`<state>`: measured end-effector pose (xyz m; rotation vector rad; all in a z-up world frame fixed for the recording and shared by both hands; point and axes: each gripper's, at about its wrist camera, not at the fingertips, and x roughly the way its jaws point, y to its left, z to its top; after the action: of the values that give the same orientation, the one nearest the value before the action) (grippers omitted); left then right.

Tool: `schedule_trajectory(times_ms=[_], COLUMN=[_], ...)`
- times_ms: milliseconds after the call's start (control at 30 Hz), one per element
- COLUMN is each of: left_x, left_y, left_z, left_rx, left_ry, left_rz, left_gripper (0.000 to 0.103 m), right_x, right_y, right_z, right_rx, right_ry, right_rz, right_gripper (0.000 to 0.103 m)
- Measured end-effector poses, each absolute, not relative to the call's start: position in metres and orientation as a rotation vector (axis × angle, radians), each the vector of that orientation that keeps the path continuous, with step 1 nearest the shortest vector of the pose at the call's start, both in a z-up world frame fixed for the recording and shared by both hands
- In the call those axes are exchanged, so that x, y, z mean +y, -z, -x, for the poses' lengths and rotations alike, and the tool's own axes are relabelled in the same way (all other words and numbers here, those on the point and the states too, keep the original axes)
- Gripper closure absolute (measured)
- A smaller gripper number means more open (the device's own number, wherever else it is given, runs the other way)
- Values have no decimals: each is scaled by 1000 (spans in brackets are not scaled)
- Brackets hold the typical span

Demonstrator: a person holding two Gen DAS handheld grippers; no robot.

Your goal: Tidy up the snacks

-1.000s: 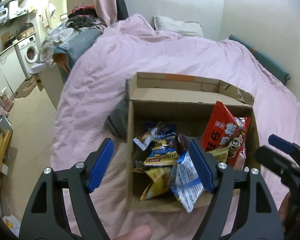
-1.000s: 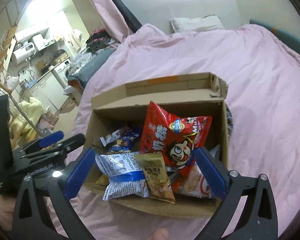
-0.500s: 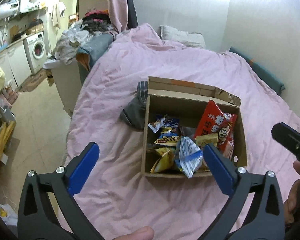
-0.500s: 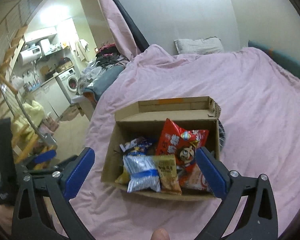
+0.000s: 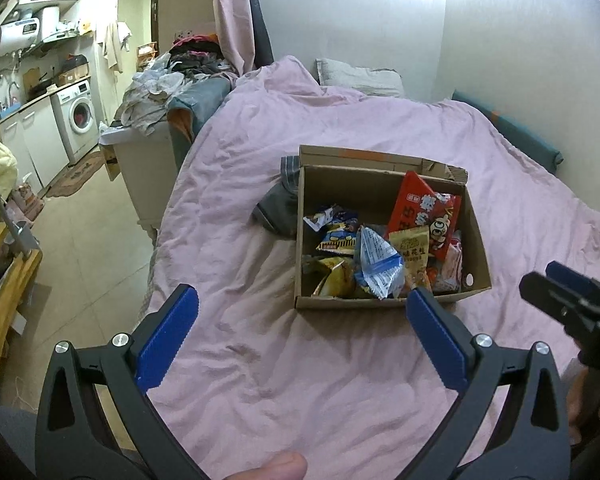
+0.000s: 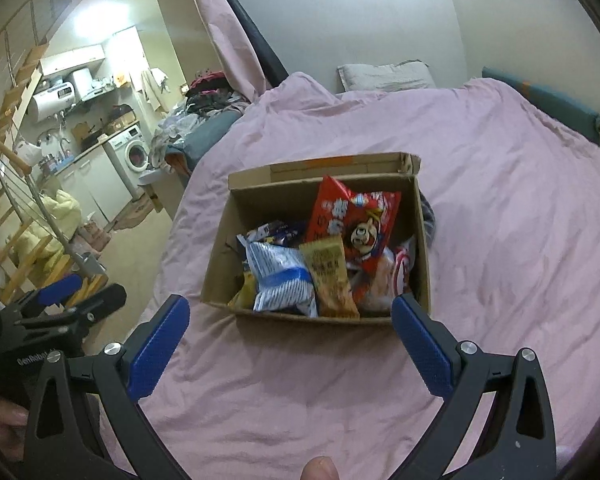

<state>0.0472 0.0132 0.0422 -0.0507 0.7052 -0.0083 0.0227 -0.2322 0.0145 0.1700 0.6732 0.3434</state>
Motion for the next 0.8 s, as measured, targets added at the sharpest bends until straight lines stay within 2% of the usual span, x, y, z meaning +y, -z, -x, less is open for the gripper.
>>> schedule_trajectory(times_ms=[167, 800], left_x=[18, 12], left_y=[-24, -23], left_z=[-54, -49], left_rx=[741, 736], left_ry=[-37, -4], left_rz=[53, 73], left_gripper=[0, 0], right_x=[-238, -238], right_y=[-2, 5], right_z=[-26, -28], right_rx=[693, 680], right_ry=[-302, -238], right_rz=[-181, -130], right_gripper=[0, 0])
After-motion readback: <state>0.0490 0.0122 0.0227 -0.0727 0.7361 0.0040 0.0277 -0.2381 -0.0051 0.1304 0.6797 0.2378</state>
